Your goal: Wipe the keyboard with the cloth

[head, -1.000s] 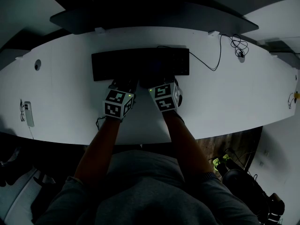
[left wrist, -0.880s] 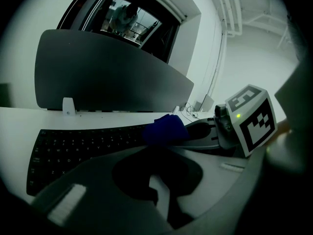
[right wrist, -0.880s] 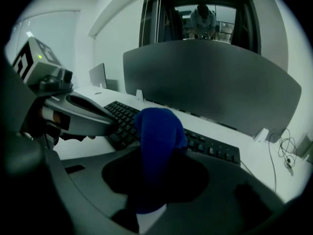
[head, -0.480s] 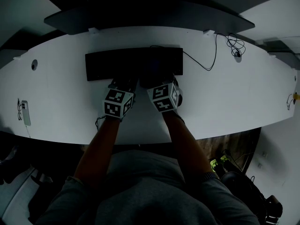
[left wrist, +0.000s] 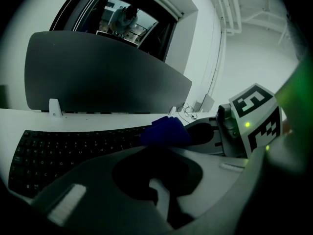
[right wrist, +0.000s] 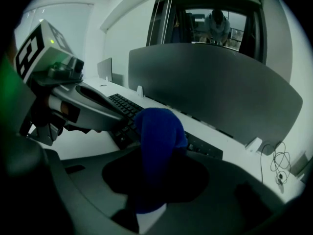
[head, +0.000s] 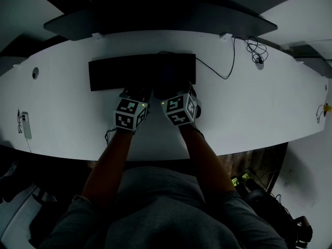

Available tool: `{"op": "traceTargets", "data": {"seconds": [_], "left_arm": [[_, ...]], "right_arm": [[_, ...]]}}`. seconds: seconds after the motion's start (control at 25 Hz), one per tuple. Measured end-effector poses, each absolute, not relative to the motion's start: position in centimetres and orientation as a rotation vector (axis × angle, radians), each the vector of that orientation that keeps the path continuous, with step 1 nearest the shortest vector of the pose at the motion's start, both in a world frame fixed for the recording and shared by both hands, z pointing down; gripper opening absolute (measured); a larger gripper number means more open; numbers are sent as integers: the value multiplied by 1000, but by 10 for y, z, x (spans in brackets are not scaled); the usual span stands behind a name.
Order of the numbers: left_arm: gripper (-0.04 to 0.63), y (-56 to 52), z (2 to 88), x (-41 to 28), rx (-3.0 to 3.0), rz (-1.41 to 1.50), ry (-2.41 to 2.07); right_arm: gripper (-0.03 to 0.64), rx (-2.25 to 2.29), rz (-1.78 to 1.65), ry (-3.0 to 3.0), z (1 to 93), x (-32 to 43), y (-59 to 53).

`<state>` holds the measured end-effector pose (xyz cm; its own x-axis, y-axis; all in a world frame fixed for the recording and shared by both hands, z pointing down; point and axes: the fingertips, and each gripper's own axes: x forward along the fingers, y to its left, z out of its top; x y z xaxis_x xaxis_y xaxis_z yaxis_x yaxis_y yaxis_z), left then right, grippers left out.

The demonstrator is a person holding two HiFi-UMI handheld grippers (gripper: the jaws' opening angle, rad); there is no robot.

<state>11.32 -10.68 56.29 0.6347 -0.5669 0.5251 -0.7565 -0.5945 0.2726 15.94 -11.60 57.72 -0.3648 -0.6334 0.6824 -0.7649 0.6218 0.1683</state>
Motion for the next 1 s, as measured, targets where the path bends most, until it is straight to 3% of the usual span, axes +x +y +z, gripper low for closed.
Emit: {"op": "traceTargets", "data": {"seconds": [1.0], "left_arm": [[8,-106,568,190,2410,549,-997]], "right_arm": [[133,1129,229,-2099,578,236,-114]]}}
